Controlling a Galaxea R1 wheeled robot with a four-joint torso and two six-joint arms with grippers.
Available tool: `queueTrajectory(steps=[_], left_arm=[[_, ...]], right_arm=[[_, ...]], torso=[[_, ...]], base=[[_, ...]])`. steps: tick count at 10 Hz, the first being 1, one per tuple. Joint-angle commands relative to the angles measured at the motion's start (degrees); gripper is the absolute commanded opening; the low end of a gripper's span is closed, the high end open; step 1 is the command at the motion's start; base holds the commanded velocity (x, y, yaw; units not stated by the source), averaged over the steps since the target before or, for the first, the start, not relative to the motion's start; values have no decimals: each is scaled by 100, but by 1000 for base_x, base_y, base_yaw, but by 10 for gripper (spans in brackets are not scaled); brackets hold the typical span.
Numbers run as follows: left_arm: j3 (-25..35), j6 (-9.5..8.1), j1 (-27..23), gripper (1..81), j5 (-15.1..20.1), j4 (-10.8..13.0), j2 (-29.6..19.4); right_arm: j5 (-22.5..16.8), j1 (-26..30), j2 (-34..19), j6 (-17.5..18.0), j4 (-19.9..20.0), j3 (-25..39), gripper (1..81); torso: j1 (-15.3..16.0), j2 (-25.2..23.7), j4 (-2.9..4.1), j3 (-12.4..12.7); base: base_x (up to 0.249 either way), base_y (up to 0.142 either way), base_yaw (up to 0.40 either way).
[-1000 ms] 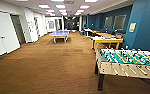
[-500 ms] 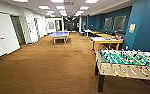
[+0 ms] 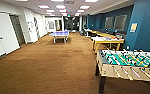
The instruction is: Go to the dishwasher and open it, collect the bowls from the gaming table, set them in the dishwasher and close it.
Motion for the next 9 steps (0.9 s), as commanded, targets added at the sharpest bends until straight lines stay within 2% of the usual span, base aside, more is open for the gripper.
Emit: queueTrajectory(steps=[1,9], left_arm=[[-34,10,-322,811,228,-12,-38],[-34,10,-322,811,228,-21,-47]], right_arm=[[-247,290,4,-33,-69,19,811],[-256,317,31,-33,-69,10,811]], torso=[[0,0,0,0],[2,0,0,2]], base=[[138,0,0],[143,0,0]])
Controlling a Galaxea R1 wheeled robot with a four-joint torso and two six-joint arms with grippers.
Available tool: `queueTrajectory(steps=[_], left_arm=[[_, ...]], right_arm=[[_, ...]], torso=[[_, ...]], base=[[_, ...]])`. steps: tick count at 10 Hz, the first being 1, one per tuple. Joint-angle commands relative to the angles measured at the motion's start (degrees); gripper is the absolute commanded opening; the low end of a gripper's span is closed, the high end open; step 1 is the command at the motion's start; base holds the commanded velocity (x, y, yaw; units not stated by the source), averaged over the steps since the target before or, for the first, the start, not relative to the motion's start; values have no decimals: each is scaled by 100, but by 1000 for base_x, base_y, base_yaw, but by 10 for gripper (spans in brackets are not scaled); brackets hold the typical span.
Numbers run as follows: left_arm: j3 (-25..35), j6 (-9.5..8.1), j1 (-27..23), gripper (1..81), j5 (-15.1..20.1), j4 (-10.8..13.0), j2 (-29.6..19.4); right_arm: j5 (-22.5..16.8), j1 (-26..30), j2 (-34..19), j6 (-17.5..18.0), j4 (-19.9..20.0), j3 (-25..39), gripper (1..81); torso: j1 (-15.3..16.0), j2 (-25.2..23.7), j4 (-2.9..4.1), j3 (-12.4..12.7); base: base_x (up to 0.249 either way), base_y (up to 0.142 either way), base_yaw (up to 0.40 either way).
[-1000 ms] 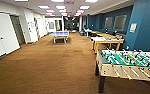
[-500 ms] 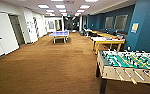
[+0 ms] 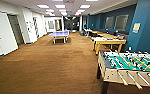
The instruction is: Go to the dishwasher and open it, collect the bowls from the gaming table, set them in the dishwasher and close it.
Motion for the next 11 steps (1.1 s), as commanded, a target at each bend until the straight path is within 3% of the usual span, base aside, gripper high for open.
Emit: queueTrajectory(steps=[1,11], left_arm=[[-34,10,-266,811,249,-21,-39],[-34,10,-275,811,249,-4,-12]], right_arm=[[-275,270,10,-33,-69,12,811],[-275,271,19,-24,-69,-14,811]], torso=[[0,0,0,-2],[-7,-5,0,2]], base=[[143,0,0],[145,0,0]])
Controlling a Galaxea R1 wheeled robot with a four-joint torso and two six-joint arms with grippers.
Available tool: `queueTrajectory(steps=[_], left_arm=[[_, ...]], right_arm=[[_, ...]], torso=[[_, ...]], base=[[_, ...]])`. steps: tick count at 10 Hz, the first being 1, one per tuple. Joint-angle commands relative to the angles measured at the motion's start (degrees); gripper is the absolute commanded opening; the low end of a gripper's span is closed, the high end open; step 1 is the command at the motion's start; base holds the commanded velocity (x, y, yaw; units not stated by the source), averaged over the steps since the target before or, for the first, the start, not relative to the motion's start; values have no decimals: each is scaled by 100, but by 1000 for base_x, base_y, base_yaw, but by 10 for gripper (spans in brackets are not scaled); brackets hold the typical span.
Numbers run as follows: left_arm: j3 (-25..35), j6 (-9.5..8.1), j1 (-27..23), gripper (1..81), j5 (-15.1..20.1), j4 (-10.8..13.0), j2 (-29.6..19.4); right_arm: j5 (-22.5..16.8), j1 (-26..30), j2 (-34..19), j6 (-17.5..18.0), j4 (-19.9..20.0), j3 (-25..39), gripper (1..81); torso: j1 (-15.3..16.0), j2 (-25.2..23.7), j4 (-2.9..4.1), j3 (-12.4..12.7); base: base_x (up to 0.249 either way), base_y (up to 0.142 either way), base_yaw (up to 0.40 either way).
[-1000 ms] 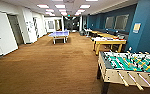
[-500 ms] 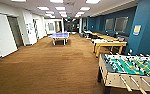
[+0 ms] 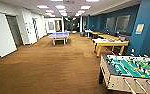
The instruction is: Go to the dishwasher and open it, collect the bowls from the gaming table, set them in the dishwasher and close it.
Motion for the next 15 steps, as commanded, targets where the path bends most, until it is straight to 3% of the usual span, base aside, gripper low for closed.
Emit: queueTrajectory(steps=[1,15], left_arm=[[-49,10,-291,811,242,-1,-94],[-49,10,-291,811,242,-1,-85]], right_arm=[[-264,245,89,-11,-47,60,811],[-273,245,134,-11,-38,-19,811]], torso=[[0,0,0,0],[0,0,0,0]], base=[[155,0,0],[169,0,0]])
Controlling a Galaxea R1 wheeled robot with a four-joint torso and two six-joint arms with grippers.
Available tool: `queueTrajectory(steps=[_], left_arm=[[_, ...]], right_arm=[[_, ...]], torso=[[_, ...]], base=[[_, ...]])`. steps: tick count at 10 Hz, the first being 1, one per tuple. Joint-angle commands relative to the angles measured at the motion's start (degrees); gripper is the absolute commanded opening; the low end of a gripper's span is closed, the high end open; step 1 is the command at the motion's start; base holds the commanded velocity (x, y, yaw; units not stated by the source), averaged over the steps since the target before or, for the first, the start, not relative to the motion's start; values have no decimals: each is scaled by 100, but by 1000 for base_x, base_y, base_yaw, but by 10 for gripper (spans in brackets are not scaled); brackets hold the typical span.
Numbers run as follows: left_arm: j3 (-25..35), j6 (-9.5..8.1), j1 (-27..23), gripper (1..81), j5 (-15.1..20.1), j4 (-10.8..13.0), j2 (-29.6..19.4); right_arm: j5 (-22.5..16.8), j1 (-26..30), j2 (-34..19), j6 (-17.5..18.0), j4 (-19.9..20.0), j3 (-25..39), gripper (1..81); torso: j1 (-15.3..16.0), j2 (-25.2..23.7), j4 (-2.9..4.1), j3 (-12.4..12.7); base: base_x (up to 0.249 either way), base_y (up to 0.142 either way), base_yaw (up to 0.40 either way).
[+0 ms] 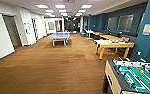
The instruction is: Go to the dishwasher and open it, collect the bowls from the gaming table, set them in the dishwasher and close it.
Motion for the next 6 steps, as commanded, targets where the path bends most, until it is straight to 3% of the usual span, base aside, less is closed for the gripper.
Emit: queueTrajectory(steps=[1,6], left_arm=[[-16,10,-277,811,245,-1,-15],[-16,10,-277,811,245,-10,-14]], right_arm=[[-262,258,29,-11,-35,6,811],[-262,267,81,-11,-35,-29,811]], torso=[[0,0,0,0],[2,2,0,-2]], base=[[185,0,0],[185,0,0]])
